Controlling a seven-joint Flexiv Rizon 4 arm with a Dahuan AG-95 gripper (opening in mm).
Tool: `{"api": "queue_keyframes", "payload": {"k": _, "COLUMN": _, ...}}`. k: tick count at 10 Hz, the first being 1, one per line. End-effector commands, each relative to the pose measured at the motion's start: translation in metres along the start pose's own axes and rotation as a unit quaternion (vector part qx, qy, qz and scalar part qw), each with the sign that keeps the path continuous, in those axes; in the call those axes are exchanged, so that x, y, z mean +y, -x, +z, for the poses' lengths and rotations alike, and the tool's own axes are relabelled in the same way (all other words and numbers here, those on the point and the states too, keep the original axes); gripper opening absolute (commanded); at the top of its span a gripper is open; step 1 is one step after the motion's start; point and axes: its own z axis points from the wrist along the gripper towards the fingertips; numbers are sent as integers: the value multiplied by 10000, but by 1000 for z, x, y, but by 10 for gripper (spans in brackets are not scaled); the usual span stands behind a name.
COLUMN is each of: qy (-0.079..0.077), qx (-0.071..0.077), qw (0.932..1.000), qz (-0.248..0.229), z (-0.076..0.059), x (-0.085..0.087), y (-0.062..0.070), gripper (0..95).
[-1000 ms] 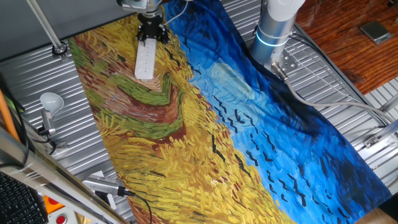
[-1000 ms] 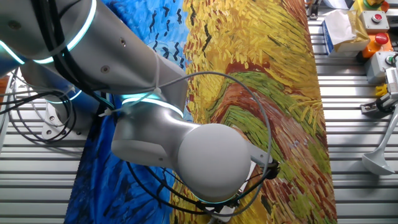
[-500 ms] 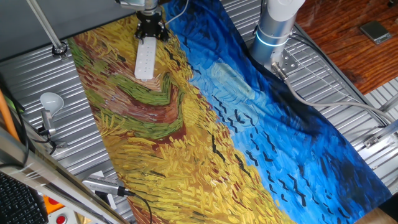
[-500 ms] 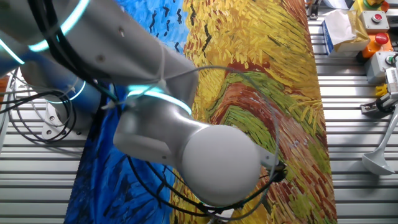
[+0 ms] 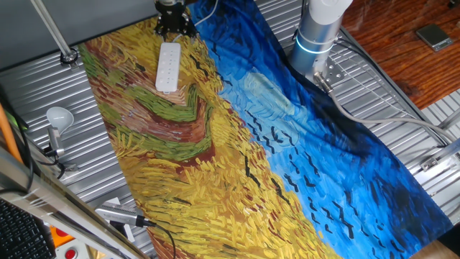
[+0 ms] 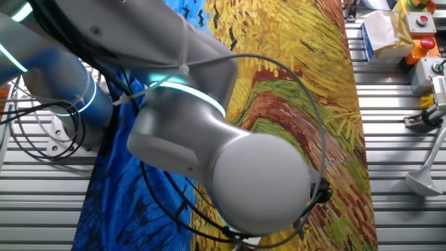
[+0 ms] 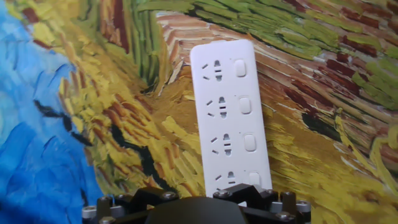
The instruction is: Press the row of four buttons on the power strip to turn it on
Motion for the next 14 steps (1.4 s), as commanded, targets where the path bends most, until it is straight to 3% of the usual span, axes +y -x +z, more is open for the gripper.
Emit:
{"api": "queue_keyframes", "payload": {"k": 1, "qy": 234, "qx": -94, "qw": 9987, "qz": -437, "z": -2, "x": 5, "y": -2, "gripper": 950}}
{"api": "queue_keyframes", "payload": {"k": 6, "qy": -65, "qx": 196, "qw": 9992, "qz": -333, "z": 13, "x": -2, "y": -2, "gripper": 950}}
{"api": "queue_keyframes", "payload": {"k": 14, "qy": -156, "qx": 165, "qw": 9993, "qz": -291, "z": 34, "x": -18, "y": -4, "gripper": 950}}
